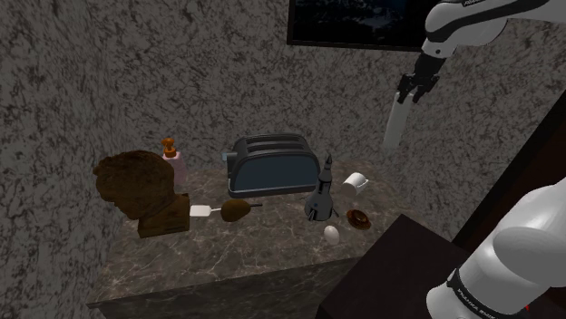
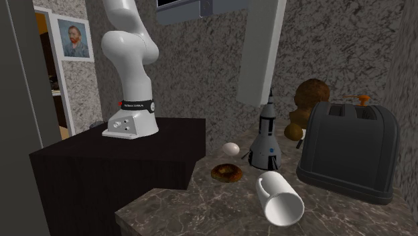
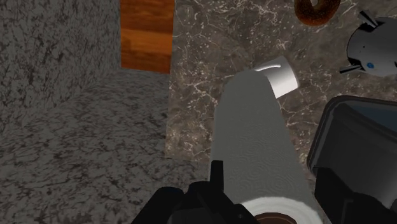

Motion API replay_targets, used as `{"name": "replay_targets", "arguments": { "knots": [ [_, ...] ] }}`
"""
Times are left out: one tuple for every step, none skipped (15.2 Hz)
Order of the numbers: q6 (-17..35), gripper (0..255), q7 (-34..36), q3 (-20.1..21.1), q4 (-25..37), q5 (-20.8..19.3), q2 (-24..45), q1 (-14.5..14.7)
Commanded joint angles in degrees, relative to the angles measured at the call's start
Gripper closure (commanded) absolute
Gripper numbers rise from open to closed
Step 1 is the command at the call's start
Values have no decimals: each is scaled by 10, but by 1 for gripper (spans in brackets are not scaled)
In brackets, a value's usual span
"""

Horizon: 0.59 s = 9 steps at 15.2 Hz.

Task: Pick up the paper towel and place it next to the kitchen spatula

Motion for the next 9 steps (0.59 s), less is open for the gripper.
{"name": "replay_targets", "arguments": {
  "knots": [
    [-2, 255, 28, 18, -10, -7, -13, 5],
    [-1, 255, 45, 29, -17, -10, -18, 9],
    [-1, 255, 61, 40, -23, -13, -24, 13],
    [-1, 255, 76, 51, -29, -15, -28, 17],
    [0, 255, 92, 62, -34, -17, -32, 21],
    [0, 255, 107, 72, -38, -18, -35, 25],
    [0, 255, 122, 83, -41, -19, -38, 29],
    [0, 255, 138, 93, -44, -20, -39, 33],
    [0, 255, 152, 103, -47, -20, -41, 38]
  ]
}}
